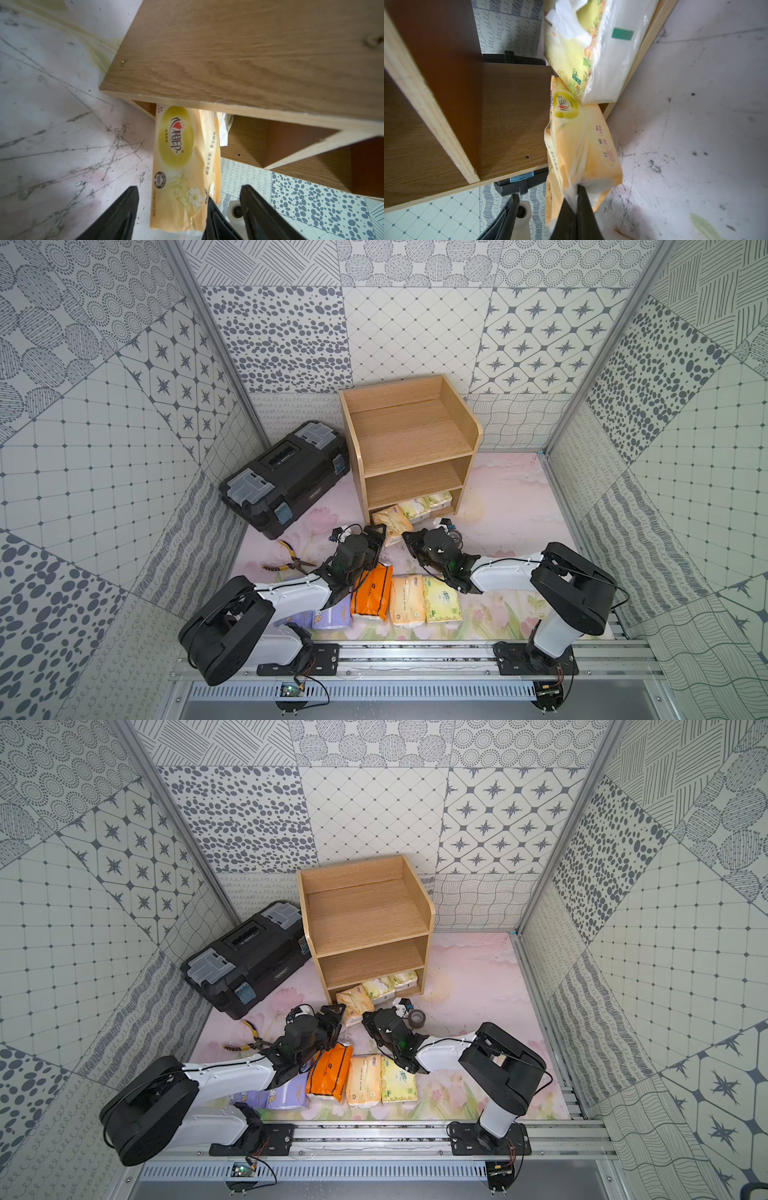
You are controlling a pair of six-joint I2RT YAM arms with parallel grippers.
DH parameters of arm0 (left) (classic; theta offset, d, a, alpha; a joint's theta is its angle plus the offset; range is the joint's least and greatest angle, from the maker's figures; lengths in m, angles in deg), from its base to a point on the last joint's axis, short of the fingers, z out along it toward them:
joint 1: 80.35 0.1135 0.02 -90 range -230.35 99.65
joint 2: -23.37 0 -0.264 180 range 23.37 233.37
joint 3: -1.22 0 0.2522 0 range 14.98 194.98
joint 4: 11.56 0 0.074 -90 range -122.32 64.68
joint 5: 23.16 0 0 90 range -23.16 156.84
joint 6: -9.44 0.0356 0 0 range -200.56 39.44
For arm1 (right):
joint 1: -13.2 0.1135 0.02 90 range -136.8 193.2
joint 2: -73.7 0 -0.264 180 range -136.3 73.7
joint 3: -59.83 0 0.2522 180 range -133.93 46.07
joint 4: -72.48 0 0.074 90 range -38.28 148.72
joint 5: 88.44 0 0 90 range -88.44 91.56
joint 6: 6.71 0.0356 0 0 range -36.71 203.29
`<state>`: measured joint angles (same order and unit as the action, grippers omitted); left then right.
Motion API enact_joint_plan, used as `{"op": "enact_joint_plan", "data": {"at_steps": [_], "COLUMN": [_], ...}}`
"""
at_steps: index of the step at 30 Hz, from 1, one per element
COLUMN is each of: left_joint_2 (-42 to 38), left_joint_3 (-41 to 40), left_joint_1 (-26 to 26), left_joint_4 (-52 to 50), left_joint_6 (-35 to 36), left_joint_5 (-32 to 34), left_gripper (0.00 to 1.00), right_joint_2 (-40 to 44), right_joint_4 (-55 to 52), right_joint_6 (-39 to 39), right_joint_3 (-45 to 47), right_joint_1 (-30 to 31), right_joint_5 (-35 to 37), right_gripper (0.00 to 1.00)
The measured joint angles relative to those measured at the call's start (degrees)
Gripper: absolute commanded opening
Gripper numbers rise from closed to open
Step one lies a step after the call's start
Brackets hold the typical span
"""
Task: Remove the tissue boxes from the shelf
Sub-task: Pick up a box of tissues from the shelf.
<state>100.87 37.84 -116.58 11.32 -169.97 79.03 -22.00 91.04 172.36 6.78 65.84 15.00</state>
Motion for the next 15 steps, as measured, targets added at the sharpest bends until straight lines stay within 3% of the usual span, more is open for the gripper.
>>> {"op": "enact_joint_plan", "data": {"at_steps": [8, 15], "left_joint_2": [3.54, 3.85], "left_joint_3": [1.25, 1.4], "left_joint_1": [0.0, -0.04], "left_joint_4": [1.66, 1.62], "left_joint_6": [-1.66, -2.25], "left_joint_5": [-1.2, -1.25], "left_gripper": [0.53, 0.42], "right_joint_2": [0.11, 0.11], "right_joint_4": [1.64, 2.43], "right_joint_6": [0.59, 1.07], "right_joint_3": [0.26, 0.42], "right_joint_1": [0.11, 0.31], "right_joint_5": [-1.31, -1.49], "right_gripper": [0.0, 0.0]}}
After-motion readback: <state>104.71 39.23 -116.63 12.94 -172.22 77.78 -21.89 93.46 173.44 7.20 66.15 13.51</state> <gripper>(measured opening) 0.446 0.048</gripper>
